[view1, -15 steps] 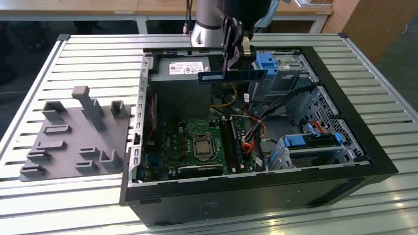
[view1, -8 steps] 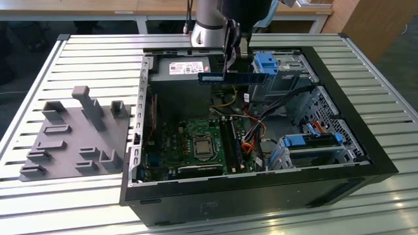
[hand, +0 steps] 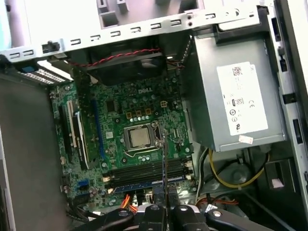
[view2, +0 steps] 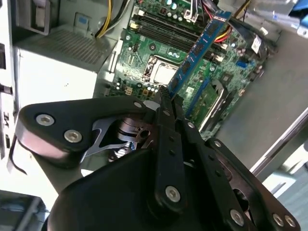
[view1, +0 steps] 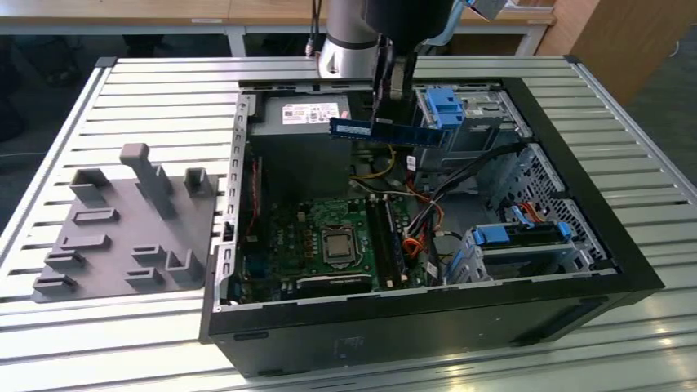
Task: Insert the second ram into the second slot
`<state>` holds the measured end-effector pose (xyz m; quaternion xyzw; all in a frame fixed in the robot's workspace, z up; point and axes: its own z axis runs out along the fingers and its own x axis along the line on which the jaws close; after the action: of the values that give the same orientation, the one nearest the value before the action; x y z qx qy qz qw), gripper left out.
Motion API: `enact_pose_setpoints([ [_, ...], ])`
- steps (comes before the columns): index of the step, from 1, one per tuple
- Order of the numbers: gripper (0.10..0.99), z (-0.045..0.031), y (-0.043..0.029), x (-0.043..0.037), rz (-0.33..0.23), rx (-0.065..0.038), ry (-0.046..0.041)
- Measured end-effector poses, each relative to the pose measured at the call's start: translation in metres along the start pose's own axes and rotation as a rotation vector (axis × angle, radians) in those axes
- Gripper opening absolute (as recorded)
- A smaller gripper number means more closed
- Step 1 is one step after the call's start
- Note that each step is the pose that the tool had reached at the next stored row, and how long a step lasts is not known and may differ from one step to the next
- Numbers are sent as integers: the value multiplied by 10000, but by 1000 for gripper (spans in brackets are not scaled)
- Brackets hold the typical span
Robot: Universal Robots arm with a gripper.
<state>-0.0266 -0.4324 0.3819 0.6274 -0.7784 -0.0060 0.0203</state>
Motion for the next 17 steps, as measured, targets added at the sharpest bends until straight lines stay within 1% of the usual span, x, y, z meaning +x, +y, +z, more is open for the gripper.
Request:
enact_pose_setpoints([
  [17,137,58,-2,-1,3067,-59,-38],
])
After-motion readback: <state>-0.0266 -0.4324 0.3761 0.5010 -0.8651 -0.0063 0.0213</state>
